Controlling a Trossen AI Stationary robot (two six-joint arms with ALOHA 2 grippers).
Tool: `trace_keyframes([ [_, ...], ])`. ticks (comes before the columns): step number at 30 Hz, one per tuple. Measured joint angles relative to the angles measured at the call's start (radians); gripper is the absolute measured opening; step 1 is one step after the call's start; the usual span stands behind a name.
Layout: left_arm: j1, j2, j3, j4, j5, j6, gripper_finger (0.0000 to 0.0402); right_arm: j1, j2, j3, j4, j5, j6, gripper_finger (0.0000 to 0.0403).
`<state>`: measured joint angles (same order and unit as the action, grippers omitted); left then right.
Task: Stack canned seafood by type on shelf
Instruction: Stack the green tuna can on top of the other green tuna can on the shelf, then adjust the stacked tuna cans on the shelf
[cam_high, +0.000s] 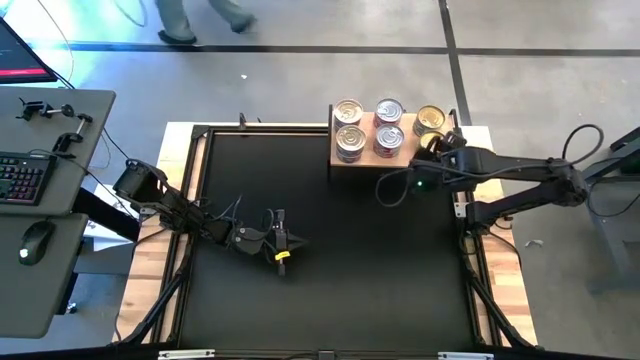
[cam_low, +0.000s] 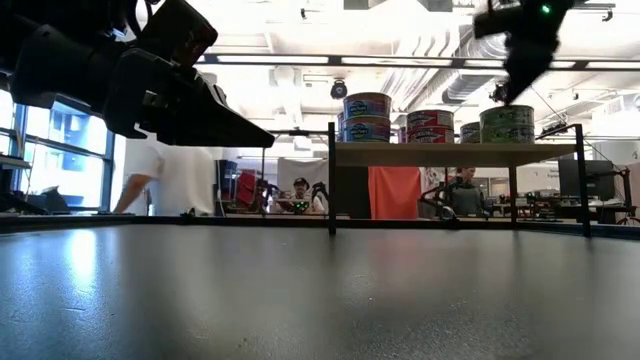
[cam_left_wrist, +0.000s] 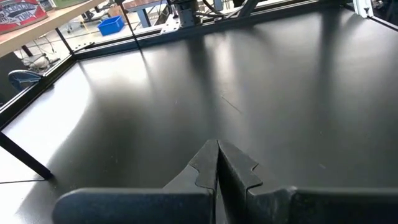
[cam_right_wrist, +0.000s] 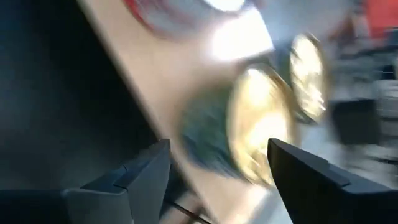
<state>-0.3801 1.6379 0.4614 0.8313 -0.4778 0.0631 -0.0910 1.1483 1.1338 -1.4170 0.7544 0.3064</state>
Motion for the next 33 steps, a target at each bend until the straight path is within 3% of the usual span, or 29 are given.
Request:
trace_keyframes([
  [5, 0.0, 0.0, 0.0, 0.0, 0.0, -0.008, 0.0001, -0.003, -0.004, 0.02, 0.29, -0.192, -0.16, 0.0239],
  [8, -0.001, 0.0, 0.0, 0.002, 0.0, -0.011, 0.0001, -0.045, -0.004, 0.021, 0.388, -0.215, -0.229, 0.0208],
  [21, -0.011, 0.0, 0.0, 0.001, 0.004, -0.026, 0.0001, -0.413, -0.053, 0.032, 0.231, -0.163, -0.023, 0.0011],
  [28, -0.011, 0.0, 0.0, 0.001, 0.003, -0.026, 0.0001, -0.479, -0.048, 0.031, 0.197, -0.323, -0.016, 0.0015],
  [33, -0.011, 0.0, 0.0, 0.001, 0.003, -0.026, 0.0001, -0.48, -0.049, 0.031, 0.196, -0.355, -0.015, 0.0003],
])
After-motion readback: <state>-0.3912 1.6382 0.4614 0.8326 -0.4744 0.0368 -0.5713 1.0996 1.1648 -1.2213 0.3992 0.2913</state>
